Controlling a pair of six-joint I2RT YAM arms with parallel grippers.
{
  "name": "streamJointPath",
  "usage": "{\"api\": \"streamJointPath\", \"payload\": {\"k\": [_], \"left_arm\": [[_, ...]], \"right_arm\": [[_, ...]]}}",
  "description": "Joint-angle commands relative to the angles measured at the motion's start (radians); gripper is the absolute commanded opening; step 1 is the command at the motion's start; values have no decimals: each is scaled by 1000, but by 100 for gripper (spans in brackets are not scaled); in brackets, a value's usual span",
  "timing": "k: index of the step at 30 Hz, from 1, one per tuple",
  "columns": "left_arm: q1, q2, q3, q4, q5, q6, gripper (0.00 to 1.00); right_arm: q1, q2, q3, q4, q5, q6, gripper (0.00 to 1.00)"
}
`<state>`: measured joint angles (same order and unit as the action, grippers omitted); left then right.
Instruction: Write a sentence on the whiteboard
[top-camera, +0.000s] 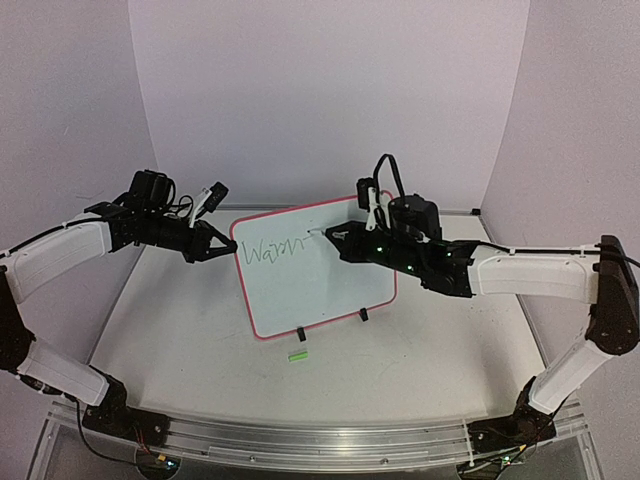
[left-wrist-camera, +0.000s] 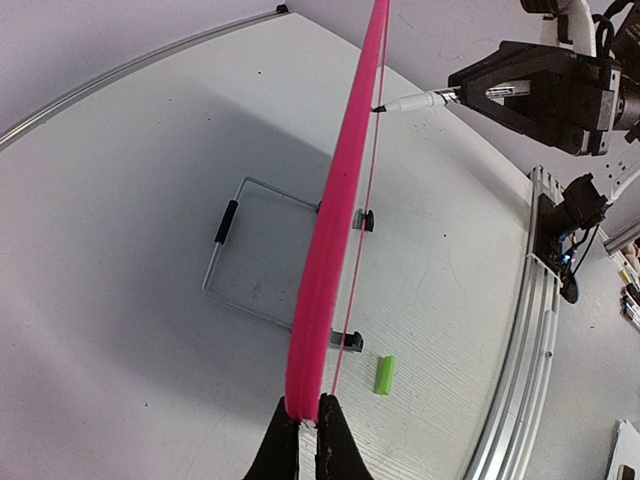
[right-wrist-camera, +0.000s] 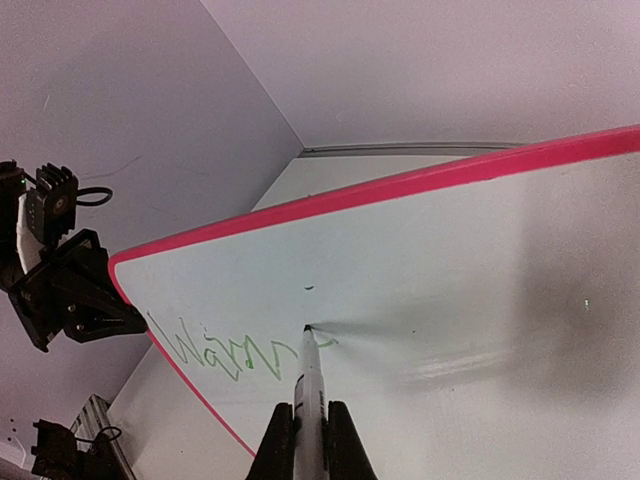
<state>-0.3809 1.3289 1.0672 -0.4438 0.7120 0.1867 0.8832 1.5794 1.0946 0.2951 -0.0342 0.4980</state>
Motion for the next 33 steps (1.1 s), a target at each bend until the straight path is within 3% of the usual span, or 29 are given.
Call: {"api": "streamJointPath", "payload": {"k": [1, 33], "left_arm": [[-26, 13, 11, -49, -29, 33, 0], [-34, 22, 11, -49, -29, 32, 0]], "right_arm": [[-8, 20, 28, 14, 8, -2, 0], [-8, -47, -51, -47, 77, -2, 0]]}}
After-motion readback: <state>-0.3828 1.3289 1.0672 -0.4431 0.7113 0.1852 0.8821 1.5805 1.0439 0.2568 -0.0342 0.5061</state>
